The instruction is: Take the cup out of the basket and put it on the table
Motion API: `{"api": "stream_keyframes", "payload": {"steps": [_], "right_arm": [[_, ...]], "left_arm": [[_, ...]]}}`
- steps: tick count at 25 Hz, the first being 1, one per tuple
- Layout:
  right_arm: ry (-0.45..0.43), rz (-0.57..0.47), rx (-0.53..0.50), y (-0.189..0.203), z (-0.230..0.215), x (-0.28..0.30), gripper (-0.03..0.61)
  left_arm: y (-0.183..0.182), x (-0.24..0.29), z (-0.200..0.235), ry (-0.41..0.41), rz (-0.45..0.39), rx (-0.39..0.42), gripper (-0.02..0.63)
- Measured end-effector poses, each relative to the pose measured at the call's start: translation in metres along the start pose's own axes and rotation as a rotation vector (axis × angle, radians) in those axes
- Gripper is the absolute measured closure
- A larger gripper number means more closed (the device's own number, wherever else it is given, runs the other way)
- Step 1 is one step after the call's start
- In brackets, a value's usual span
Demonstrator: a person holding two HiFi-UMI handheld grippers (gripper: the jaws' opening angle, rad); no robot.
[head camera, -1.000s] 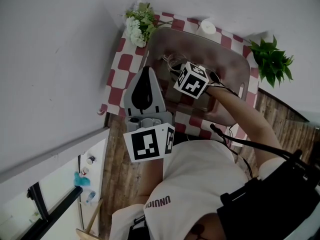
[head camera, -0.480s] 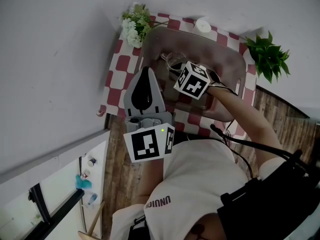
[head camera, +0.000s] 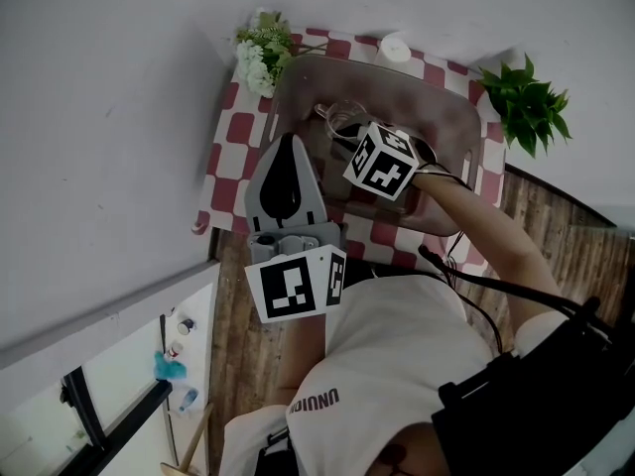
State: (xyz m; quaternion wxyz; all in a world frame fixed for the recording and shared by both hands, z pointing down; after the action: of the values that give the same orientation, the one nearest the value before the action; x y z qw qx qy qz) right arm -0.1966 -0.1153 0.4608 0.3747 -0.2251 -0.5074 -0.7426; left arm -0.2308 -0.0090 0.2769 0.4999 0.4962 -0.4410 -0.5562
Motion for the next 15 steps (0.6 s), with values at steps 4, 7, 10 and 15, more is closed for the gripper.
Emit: {"api": "stream_keyframes", "payload": {"steps": [4, 7, 10, 15], "right_arm": [[0.017, -0.018, -0.017, -0.003, -0.001, -0.007, 0.537], [0.028, -0.03, -0.02, -0.006, -0.001, -0.011, 0.537], [0.036, -0.039, -0.014, -0.007, -0.002, -0.013, 0.537], [0.047, -0.051, -0.005, -0.01, -0.002, -0.02, 0.537]], "left_arm": [[-0.001, 0.0, -0.004, 0.008, -0.002, 0.004, 0.601], [-0.002, -0.001, -0.005, 0.011, -0.003, 0.004, 0.601], [-0.003, -0.002, -0.007, 0.015, -0.007, 0.005, 0.601], [-0.004, -0.004, -0.009, 0.024, -0.013, -0.002, 0.601]]}}
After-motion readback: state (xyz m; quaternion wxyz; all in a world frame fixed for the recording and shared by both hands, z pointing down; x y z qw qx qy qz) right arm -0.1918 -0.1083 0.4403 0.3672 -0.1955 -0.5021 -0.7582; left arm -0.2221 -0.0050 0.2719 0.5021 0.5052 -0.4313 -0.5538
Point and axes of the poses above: the fingertips, and each gripper's own axes: x forward along the fingers, z to its left, y out of its underside, the point moved 4 cm from there along -x, backward along the fingers, and after that the axes turned 14 degrees about y, right-handed, at the moved point
